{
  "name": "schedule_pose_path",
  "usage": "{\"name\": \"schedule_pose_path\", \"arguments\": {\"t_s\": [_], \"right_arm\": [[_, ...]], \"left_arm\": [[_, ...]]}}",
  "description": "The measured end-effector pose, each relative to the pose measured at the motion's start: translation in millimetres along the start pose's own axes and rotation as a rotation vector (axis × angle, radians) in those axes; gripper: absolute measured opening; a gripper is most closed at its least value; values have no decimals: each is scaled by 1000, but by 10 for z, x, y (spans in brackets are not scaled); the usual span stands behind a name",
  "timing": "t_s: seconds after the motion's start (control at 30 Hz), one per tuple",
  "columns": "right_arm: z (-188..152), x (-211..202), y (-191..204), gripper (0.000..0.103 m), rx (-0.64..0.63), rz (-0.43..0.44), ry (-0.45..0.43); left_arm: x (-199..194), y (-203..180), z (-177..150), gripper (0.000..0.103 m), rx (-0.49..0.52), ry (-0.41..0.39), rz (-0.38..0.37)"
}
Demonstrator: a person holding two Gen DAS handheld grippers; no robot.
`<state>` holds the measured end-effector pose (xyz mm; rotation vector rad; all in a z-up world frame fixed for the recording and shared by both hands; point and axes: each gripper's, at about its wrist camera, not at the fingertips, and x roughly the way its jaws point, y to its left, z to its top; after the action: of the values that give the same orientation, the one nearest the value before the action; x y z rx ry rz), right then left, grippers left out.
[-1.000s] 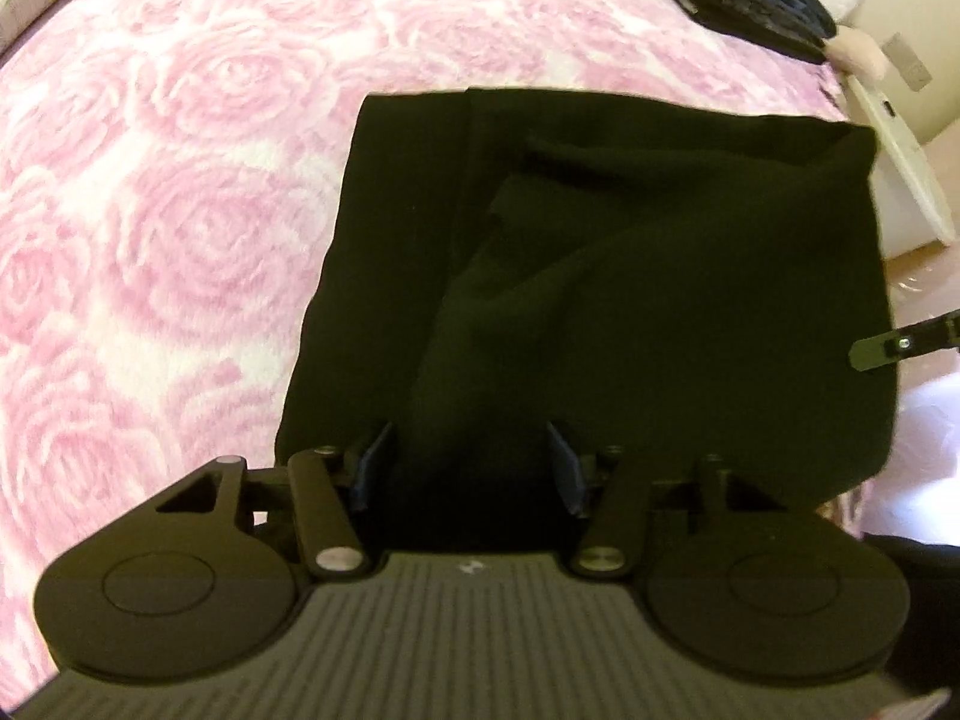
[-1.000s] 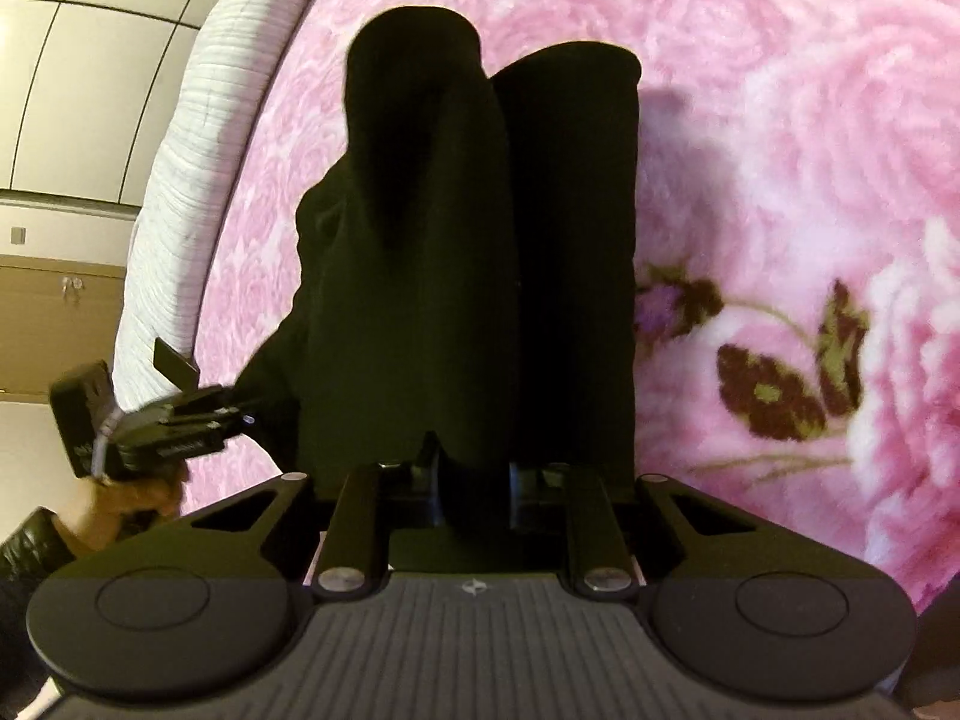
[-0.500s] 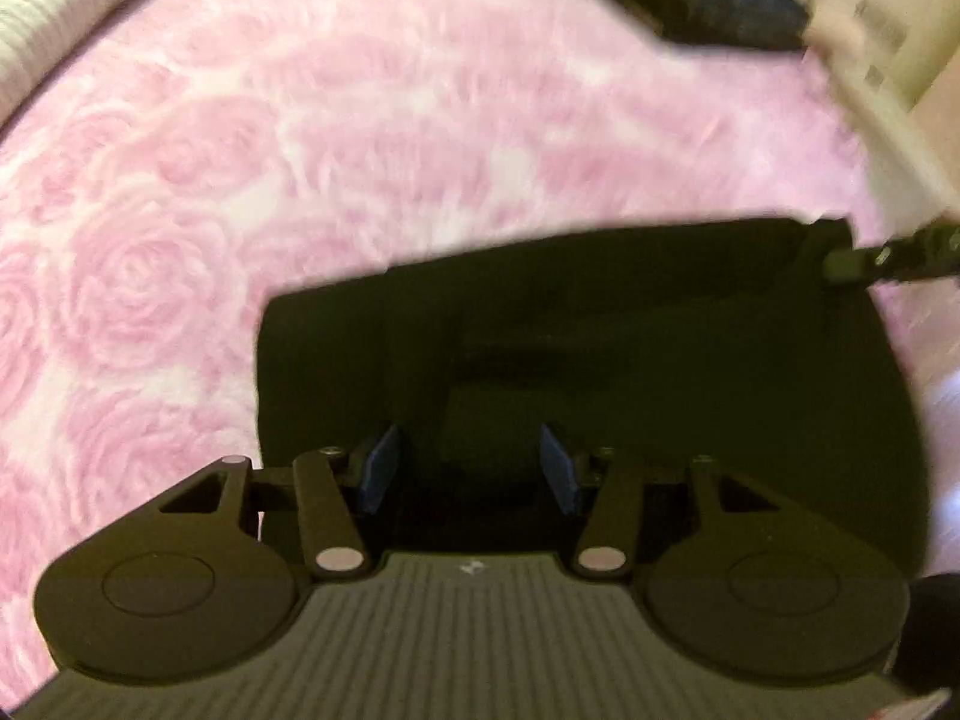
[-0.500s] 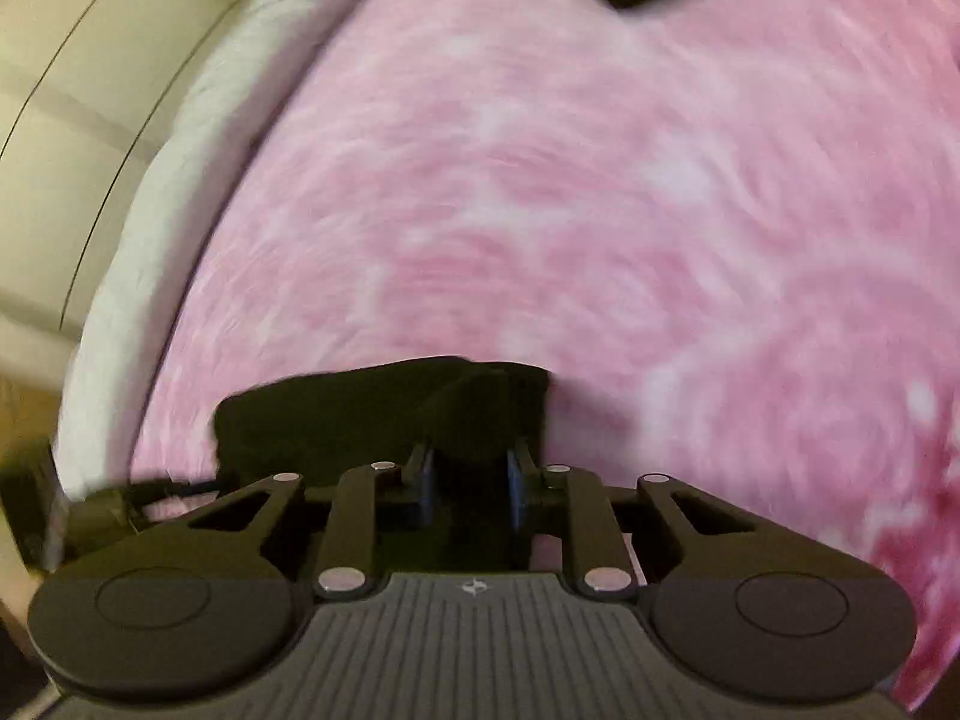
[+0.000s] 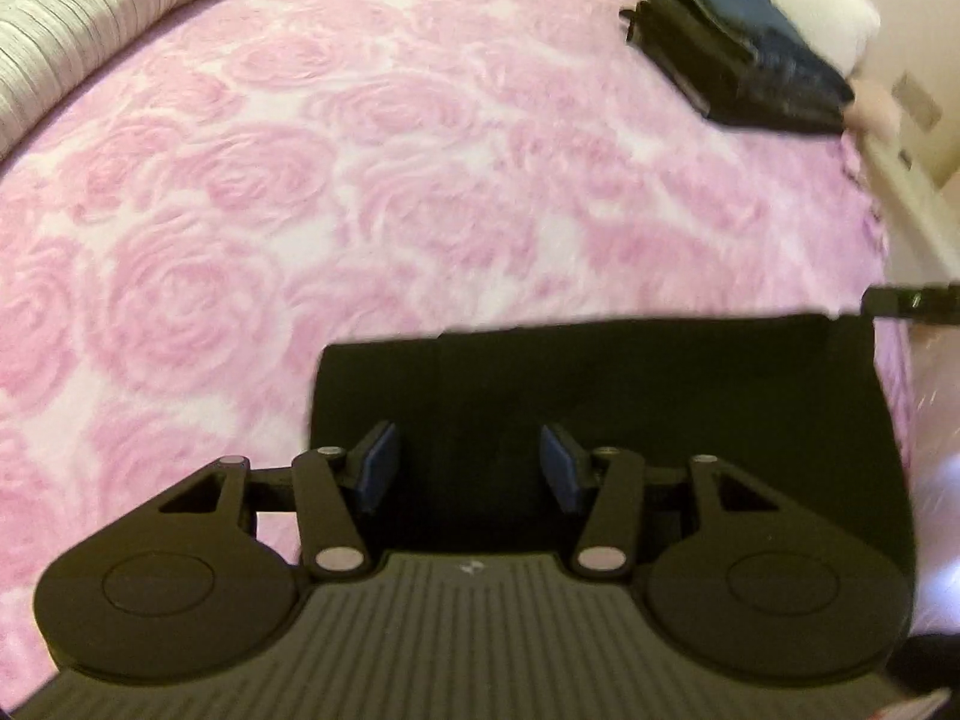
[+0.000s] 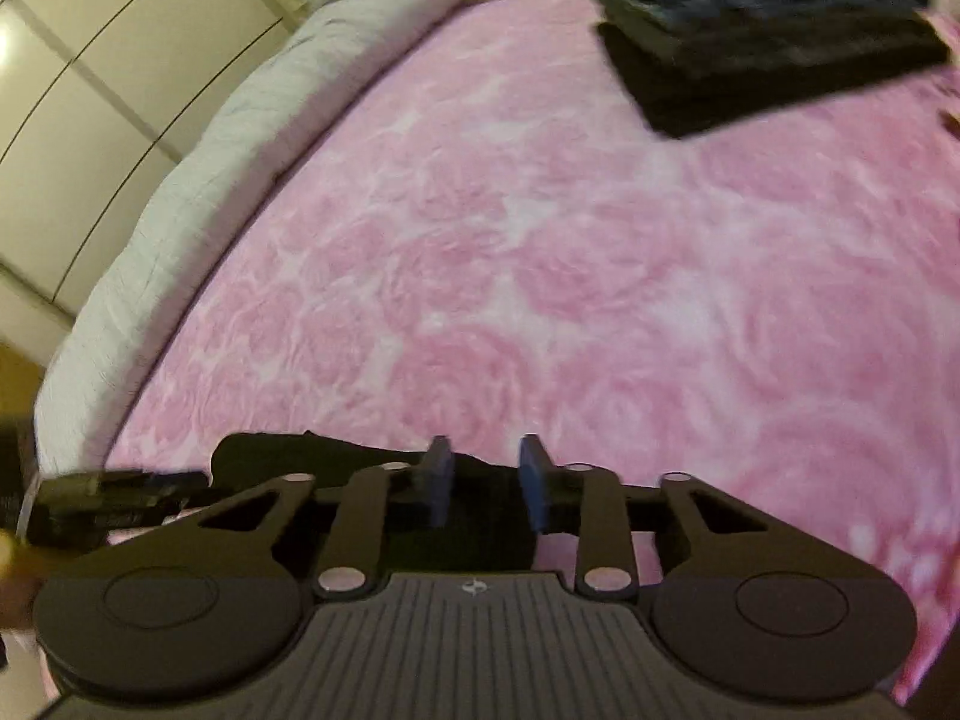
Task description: Fold clothes
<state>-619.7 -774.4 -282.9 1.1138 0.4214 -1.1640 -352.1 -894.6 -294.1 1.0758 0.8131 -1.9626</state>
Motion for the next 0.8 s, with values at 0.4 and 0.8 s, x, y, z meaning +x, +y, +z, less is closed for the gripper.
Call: {"name": "schedule_pose_path", "arguments": {"t_s": [0.4, 0.8], "right_arm": [[100, -13, 157, 27, -157, -29, -6], [-867, 150, 665, 25, -461, -13, 119]], "left_arm": [[-61, 107, -66, 50, -6, 24, 111], [-346, 108, -1243, 71, -156, 66, 193]]}}
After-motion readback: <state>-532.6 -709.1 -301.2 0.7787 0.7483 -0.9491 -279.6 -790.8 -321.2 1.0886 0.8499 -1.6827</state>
